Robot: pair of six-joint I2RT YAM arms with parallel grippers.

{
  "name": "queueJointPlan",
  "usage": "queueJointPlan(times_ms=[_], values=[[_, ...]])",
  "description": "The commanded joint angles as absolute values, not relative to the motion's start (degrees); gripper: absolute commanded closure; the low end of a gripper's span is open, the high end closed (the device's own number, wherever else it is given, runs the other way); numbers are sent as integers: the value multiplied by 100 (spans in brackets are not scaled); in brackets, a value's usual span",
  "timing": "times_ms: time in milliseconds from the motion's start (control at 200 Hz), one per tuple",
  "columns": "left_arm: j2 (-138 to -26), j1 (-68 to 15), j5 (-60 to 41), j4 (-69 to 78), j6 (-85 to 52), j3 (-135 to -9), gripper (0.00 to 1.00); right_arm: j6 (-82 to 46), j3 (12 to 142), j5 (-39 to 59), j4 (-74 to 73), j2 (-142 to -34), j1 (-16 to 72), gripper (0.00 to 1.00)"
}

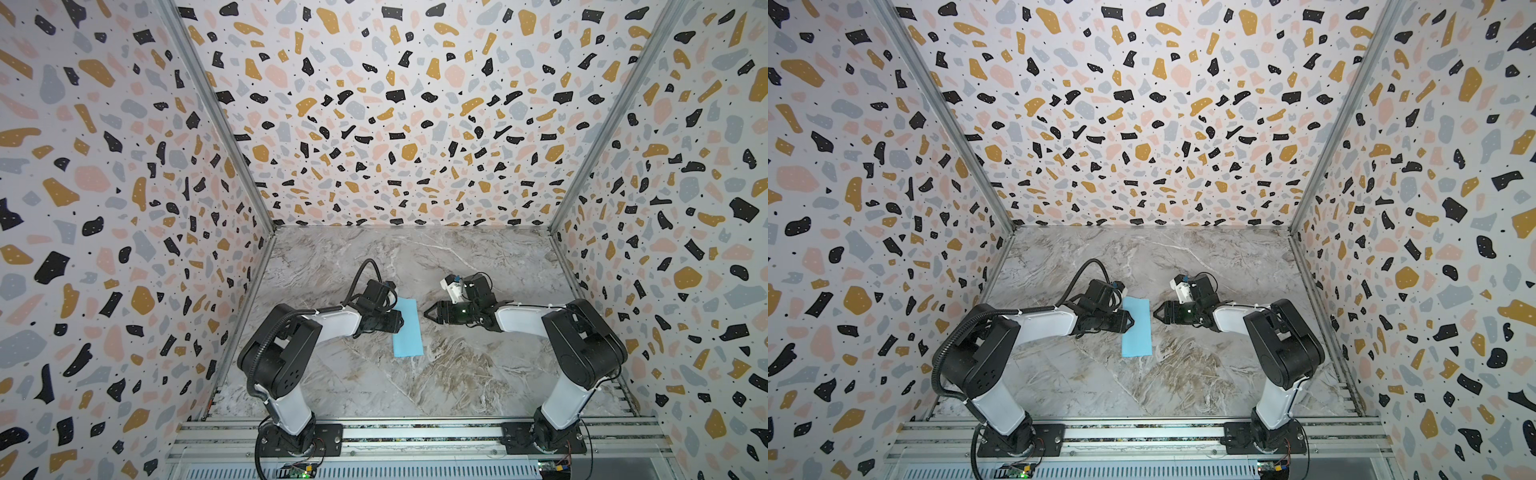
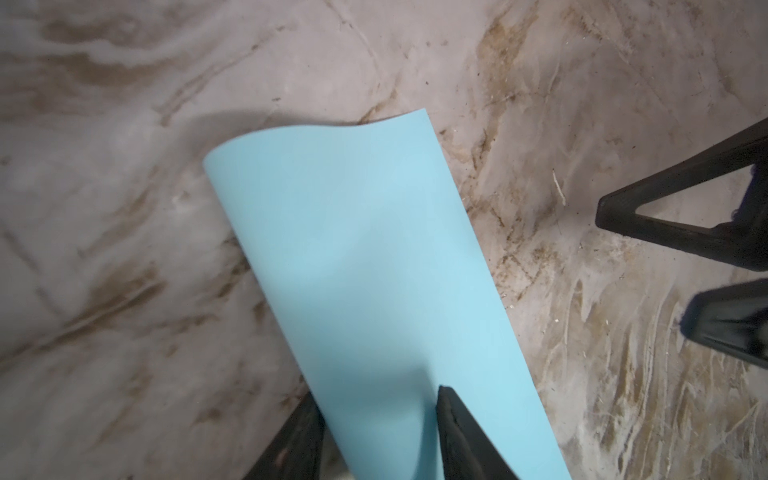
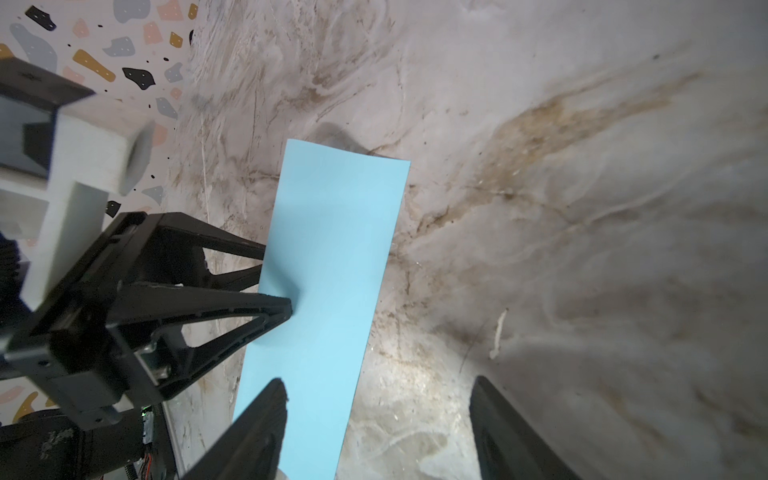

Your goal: Fold a paper plane with a square sheet of paper (pick it up from the middle)

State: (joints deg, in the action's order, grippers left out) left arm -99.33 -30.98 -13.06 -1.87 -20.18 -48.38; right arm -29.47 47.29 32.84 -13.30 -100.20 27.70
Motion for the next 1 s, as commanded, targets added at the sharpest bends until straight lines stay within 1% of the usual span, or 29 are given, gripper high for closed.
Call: queueJointPlan(times_ms=[0,280,481,861,996], values=[[-10455,-3131,-1011,-1732,-2048,-4423,55,-2927,4887,3314,-1251,-9996,2788,30],[-10477,-3129,-1063,-1720,-1957,-4447,56,-2909,4895,3316,-1246,-10037,2794,31],[-10446,-3129,-1063,-1817,-1833,-4488,54,-2909,4911,3327,-1246,-10063,2788,31],[-10417,-3129,-1040,-1901,-1713,-4570,54,-2883,4937,3346,-1216,-10071,2791,31],[-10433,-3129,-1063,-1903,-1696,-4586,54,-2892,4957,3443,-1248,-10082,2819,33]])
